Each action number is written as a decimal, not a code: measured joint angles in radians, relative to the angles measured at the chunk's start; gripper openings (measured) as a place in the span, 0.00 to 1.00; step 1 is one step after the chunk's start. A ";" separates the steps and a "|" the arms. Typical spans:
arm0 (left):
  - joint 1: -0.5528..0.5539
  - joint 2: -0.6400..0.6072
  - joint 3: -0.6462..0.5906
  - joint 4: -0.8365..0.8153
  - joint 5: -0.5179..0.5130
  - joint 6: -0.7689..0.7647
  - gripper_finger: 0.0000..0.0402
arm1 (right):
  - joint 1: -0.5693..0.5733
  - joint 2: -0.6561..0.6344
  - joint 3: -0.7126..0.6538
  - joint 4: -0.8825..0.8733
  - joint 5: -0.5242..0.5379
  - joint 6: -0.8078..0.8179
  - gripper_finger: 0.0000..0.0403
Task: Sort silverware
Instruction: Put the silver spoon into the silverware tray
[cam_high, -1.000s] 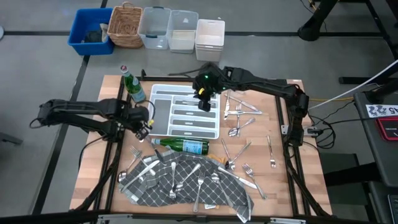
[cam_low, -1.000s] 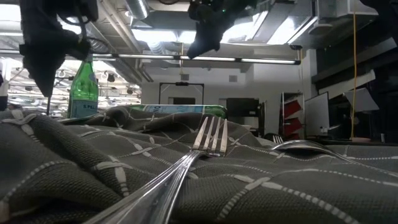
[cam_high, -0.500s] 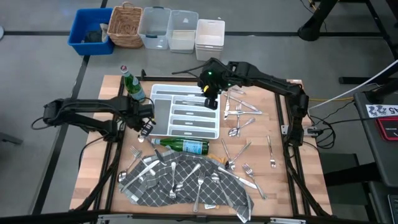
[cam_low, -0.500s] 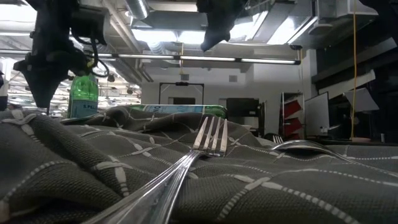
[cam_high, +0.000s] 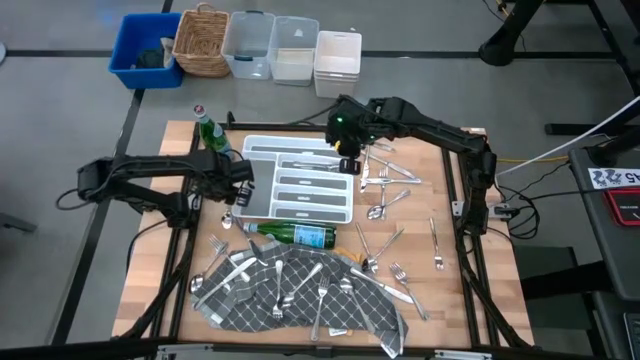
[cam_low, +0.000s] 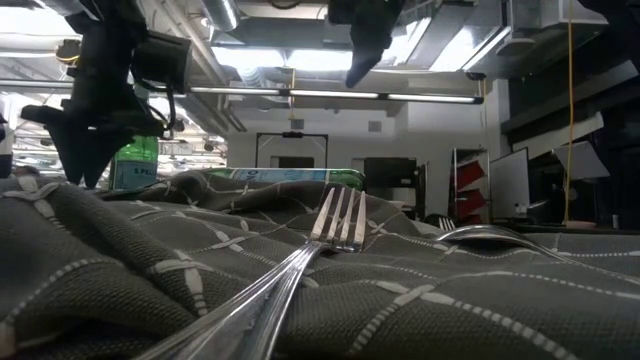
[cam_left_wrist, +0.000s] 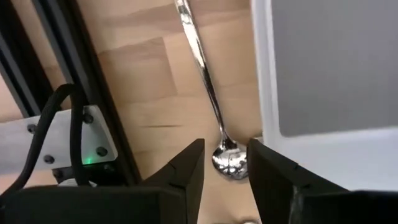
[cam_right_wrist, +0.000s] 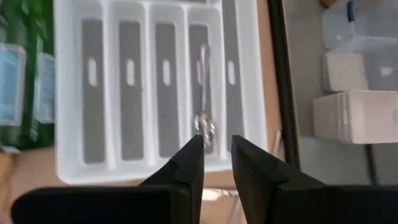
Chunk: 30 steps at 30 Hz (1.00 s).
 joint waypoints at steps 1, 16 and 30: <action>0.010 -0.003 0.000 -0.002 0.000 -0.005 0.27 | 0.000 0.000 0.000 -0.005 0.006 -0.006 0.21; 0.147 -0.016 0.000 0.013 0.083 -0.111 0.27 | 0.000 -0.021 0.000 -0.035 0.028 -0.080 0.21; 0.098 -0.015 -0.041 0.007 0.119 -0.277 0.27 | 0.000 -0.047 -0.001 -0.057 0.044 -0.081 0.21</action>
